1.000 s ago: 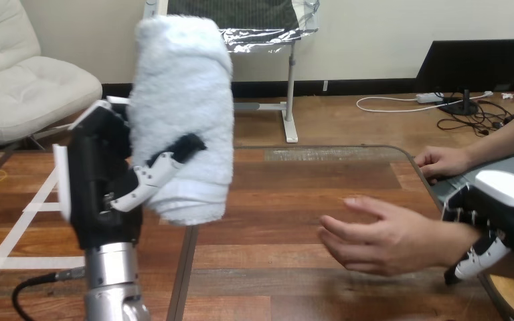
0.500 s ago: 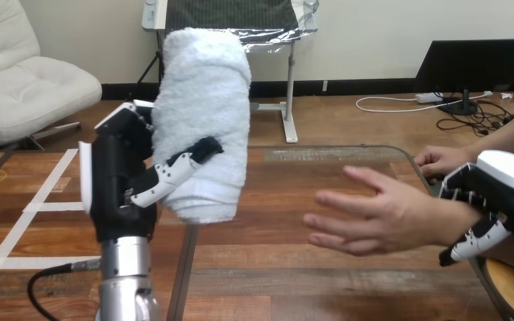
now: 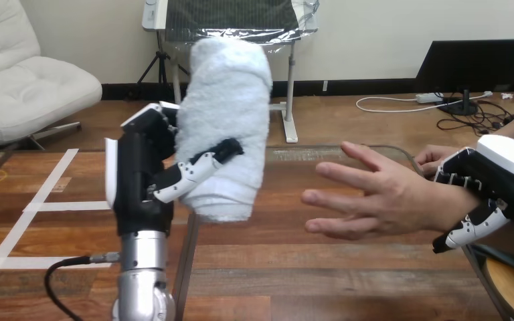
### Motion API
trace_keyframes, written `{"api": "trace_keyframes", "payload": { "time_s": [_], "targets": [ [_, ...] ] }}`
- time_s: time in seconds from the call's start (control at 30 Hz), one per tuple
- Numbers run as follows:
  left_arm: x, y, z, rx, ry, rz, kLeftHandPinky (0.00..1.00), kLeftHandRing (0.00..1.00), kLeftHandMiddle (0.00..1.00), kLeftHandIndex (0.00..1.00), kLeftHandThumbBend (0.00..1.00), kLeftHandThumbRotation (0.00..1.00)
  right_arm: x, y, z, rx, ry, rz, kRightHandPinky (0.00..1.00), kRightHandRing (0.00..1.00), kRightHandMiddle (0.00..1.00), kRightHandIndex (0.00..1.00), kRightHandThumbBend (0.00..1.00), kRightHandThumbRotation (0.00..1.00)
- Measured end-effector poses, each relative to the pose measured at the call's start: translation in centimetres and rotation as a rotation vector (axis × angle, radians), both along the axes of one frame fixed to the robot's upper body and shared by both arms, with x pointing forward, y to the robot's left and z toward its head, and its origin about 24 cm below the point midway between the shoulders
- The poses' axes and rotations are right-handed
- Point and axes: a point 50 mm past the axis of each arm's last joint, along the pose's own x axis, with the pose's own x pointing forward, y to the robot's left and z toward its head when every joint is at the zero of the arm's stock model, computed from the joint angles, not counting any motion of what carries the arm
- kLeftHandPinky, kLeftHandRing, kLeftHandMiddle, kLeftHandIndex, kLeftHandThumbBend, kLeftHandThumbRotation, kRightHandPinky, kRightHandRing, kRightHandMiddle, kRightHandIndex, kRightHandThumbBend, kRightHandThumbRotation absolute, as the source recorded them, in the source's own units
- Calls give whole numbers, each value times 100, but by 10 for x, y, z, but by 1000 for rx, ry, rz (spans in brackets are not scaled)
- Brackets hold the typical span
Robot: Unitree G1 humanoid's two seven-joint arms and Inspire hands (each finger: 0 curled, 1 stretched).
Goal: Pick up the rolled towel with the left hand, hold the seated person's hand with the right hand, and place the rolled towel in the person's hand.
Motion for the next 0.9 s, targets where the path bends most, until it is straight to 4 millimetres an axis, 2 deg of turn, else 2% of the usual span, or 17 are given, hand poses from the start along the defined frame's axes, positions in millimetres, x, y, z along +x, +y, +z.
{"api": "trace_keyframes", "payload": {
  "time_s": [0.73, 0.9],
  "targets": [
    [7, -22, -10, -6, 24, -83, 27, 31, 36, 38, 60, 0, 5, 4, 7, 8, -10, 4, 33, 38, 43, 48, 89, 17],
    [7, -30, -18, -9, 59, -140, 28, 32, 37, 39, 62, 0, 9, 6, 13, 18, -22, 9, 34, 40, 45, 50, 89, 19]
  ]
}}
